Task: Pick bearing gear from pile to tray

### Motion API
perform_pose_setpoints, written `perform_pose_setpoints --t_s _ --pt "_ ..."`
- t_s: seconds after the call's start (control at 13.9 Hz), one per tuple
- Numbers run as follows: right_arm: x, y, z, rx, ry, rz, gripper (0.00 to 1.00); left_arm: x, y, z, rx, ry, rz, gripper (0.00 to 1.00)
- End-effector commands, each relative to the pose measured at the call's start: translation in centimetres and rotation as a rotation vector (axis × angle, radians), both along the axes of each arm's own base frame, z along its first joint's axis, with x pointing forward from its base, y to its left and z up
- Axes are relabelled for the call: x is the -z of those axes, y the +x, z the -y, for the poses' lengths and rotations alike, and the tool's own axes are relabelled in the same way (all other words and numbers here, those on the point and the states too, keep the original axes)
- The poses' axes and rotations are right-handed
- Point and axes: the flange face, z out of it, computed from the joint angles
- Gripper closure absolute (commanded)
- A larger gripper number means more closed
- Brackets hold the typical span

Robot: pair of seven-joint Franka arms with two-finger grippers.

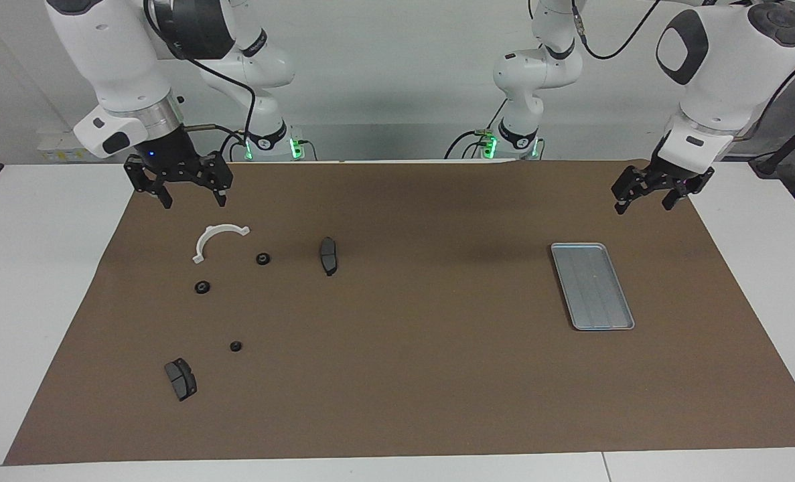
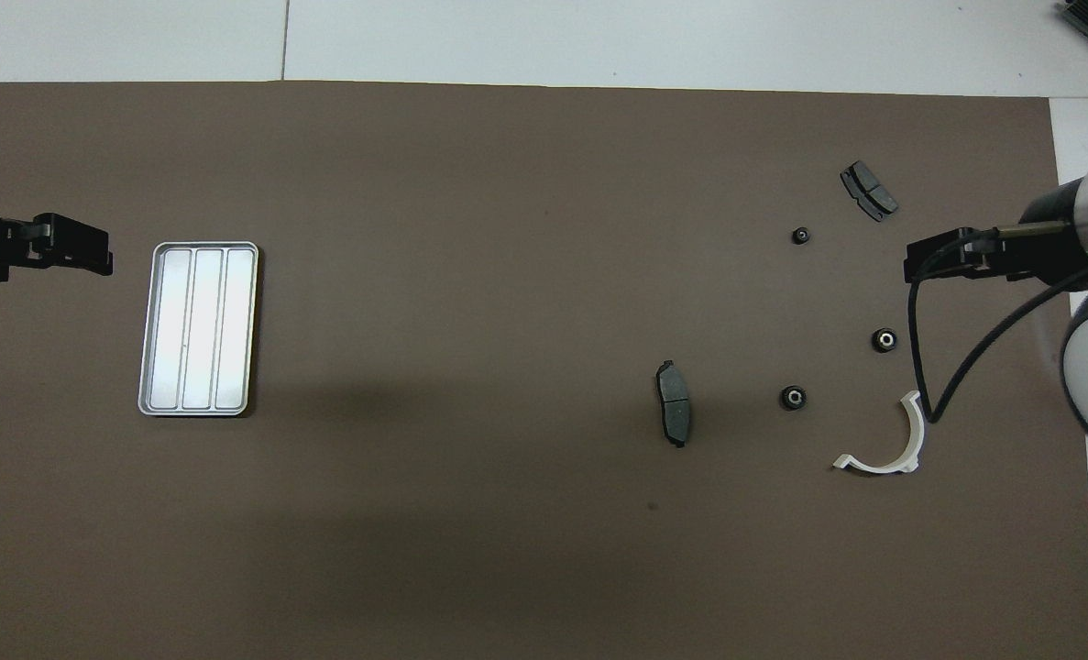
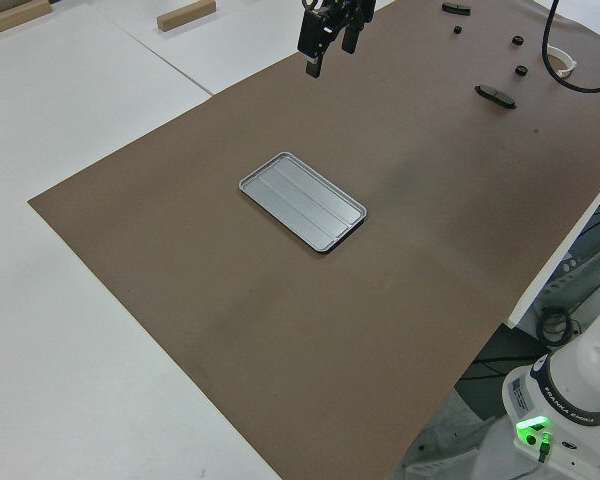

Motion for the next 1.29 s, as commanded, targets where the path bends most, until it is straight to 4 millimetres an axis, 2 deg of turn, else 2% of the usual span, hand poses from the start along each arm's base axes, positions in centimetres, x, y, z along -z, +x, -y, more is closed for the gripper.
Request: perform_pose_setpoints --t_s 0.0,0.5,0.65,0.86,1.22 --pt "0.5 -0.5 0.0 -0.027 -0.016 -0.017 0.0 0.0 -1.0 -0.2 0.011 -0.008 0.0 0.0" --pt "1.0 -0.8 0.1 -0.026 -0.016 -0.01 0.0 0.2 -1.1 -0.4 -0.006 -0.009 -0.006 0.0" --pt "2.3 -1.1 0.8 -0.03 -0.016 0.004 0.0 0.2 -1.1 -0.4 -0.006 -0.009 -0.004 0.0" --pt "6.2 -1.0 2.1 -0.034 -0.015 0.005 0.0 0.2 -1.1 -0.4 -0.006 -0.009 -0.004 0.0" --pt "14.7 -0.5 5.3 -0.032 -0.021 0.037 0.0 0.2 -1.1 -0.4 -0.007 -0.009 -0.004 0.0"
